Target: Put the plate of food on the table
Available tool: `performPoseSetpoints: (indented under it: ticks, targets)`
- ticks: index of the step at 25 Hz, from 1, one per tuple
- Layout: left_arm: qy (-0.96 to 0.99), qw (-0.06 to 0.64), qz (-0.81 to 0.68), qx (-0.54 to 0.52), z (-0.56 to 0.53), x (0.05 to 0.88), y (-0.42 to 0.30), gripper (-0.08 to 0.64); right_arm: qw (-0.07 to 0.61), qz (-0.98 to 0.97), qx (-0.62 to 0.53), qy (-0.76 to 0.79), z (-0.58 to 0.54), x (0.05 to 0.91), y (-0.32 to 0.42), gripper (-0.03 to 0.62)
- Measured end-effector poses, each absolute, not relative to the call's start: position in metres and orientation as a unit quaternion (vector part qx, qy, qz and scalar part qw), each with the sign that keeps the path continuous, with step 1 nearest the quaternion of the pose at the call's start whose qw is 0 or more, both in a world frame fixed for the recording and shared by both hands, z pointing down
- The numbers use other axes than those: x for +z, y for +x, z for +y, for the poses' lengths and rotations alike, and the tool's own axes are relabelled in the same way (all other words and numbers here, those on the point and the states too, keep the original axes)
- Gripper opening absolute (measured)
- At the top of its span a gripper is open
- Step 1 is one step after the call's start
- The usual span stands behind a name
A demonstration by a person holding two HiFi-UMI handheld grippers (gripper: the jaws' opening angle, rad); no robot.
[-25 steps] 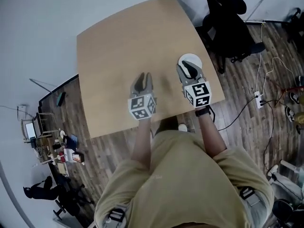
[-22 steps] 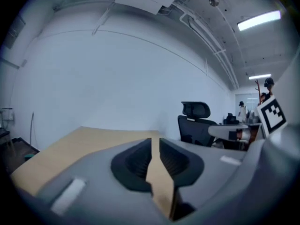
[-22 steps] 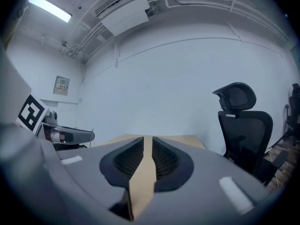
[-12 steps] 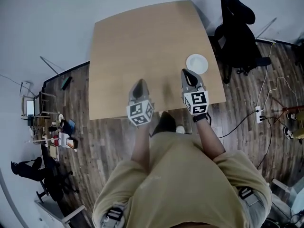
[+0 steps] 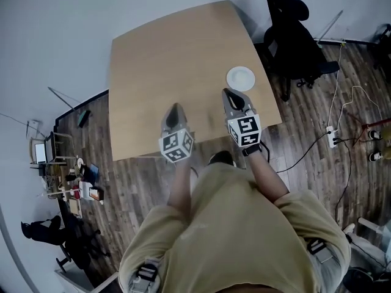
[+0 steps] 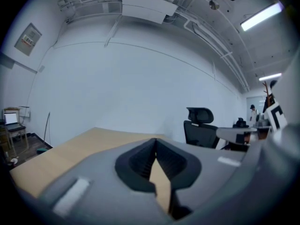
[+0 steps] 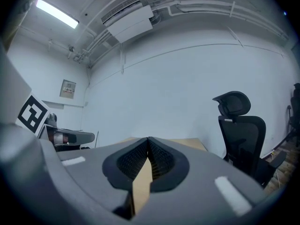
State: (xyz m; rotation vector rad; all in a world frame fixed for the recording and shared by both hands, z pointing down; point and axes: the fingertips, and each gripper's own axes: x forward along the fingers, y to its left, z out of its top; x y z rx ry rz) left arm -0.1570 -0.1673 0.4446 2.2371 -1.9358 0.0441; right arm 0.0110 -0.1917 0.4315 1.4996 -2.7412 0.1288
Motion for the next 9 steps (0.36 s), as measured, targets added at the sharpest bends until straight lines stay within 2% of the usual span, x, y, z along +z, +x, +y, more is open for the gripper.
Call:
performPoseSetpoints:
  ticks: [9]
  targets:
    - [0.752, 0.073, -0.654, 0.027, -0.188, 0.44, -0.124, 0.002, 0.007, -0.89, 0.033, 0.455, -0.203, 0.435, 0.031, 0.006]
